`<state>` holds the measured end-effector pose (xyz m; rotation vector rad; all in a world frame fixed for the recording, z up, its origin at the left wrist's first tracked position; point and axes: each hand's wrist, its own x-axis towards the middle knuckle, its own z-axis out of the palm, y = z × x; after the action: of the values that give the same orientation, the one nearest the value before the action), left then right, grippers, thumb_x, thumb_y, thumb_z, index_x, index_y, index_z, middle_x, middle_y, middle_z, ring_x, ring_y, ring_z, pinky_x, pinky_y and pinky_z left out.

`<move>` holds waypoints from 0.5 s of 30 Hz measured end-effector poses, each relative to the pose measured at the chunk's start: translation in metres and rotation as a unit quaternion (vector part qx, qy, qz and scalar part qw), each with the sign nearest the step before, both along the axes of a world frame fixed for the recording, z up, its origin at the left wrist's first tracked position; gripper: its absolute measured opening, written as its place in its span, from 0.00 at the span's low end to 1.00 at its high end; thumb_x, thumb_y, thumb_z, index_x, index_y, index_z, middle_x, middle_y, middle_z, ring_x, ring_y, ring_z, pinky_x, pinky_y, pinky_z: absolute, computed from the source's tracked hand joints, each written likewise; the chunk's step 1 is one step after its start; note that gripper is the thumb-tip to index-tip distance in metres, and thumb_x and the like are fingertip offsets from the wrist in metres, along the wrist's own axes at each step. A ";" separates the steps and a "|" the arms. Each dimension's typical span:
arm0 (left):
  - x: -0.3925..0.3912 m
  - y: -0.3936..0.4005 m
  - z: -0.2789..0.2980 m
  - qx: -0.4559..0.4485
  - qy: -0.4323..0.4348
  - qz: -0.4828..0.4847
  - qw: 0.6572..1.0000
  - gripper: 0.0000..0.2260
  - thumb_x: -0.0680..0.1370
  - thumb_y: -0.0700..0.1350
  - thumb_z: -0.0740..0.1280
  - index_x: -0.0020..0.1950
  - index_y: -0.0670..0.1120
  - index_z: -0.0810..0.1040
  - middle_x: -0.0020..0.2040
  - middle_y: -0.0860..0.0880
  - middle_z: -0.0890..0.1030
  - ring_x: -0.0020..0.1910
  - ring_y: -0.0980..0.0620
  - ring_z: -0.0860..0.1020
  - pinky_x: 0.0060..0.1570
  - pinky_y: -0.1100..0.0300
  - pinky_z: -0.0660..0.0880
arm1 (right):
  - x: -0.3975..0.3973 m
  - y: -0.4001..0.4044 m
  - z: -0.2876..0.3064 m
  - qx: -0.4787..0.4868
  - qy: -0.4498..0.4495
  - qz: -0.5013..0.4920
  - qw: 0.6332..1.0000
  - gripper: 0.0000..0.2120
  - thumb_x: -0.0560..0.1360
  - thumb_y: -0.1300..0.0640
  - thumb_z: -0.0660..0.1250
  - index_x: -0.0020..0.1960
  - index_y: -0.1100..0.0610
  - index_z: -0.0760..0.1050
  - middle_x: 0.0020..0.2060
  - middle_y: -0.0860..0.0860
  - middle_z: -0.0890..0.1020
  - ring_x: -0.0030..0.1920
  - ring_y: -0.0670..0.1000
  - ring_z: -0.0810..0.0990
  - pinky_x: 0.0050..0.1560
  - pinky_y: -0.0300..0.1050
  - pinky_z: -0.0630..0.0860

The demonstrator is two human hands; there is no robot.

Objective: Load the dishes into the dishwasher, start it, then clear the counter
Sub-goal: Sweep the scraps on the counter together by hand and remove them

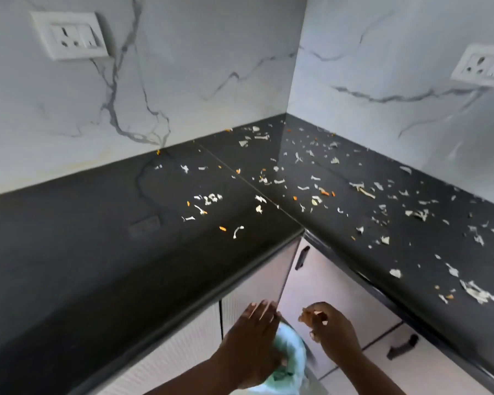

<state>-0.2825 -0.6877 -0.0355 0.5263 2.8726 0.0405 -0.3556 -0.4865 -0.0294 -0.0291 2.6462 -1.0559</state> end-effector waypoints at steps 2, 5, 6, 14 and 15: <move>0.008 0.001 -0.026 -0.023 -0.042 0.010 0.999 0.34 0.73 0.66 0.56 0.64 0.41 0.79 0.65 0.41 0.77 0.66 0.43 0.68 0.70 0.51 0.51 | 0.016 0.007 -0.028 -0.080 -0.080 -0.075 0.991 0.05 0.69 0.53 0.72 0.40 0.52 0.77 0.30 0.49 0.83 0.29 0.50 0.81 0.38 0.42 0.76; 0.007 0.000 -0.068 -0.071 -0.068 0.015 0.995 0.35 0.76 0.68 0.51 0.64 0.42 0.79 0.63 0.42 0.79 0.65 0.43 0.69 0.71 0.51 0.48 | 0.034 0.016 -0.071 -0.214 -0.191 -0.226 0.931 0.17 0.59 0.54 0.75 0.43 0.61 0.76 0.29 0.61 0.82 0.26 0.58 0.75 0.35 0.48 0.74; 0.001 0.001 -0.082 -0.084 -0.069 0.019 0.994 0.36 0.78 0.67 0.46 0.63 0.41 0.79 0.63 0.42 0.79 0.64 0.42 0.72 0.71 0.50 0.48 | 0.038 0.019 -0.087 -0.235 -0.224 -0.253 0.911 0.15 0.63 0.58 0.75 0.45 0.62 0.75 0.27 0.62 0.80 0.26 0.57 0.73 0.34 0.47 0.73; -0.040 0.025 -0.132 -0.104 -0.180 0.049 0.977 0.40 0.76 0.69 0.38 0.79 0.42 0.42 0.79 0.41 0.44 0.78 0.42 0.46 0.75 0.47 0.39 | 0.020 0.026 -0.181 -0.251 -0.379 -0.292 0.842 0.15 0.77 0.57 0.68 0.32 0.60 0.71 0.25 0.59 0.77 0.25 0.52 0.74 0.27 0.36 0.66; -0.043 0.028 -0.137 -0.110 -0.182 0.051 0.976 0.39 0.78 0.67 0.41 0.79 0.42 0.42 0.79 0.41 0.45 0.78 0.42 0.46 0.75 0.47 0.40 | 0.012 0.024 -0.188 -0.262 -0.373 -0.304 0.836 0.15 0.77 0.58 0.67 0.33 0.61 0.72 0.25 0.58 0.78 0.25 0.51 0.75 0.27 0.36 0.69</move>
<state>-0.3258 -0.6595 -0.1720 0.2932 2.5018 -0.1492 -0.3434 -0.4623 -0.2172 0.9577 1.6091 -1.5426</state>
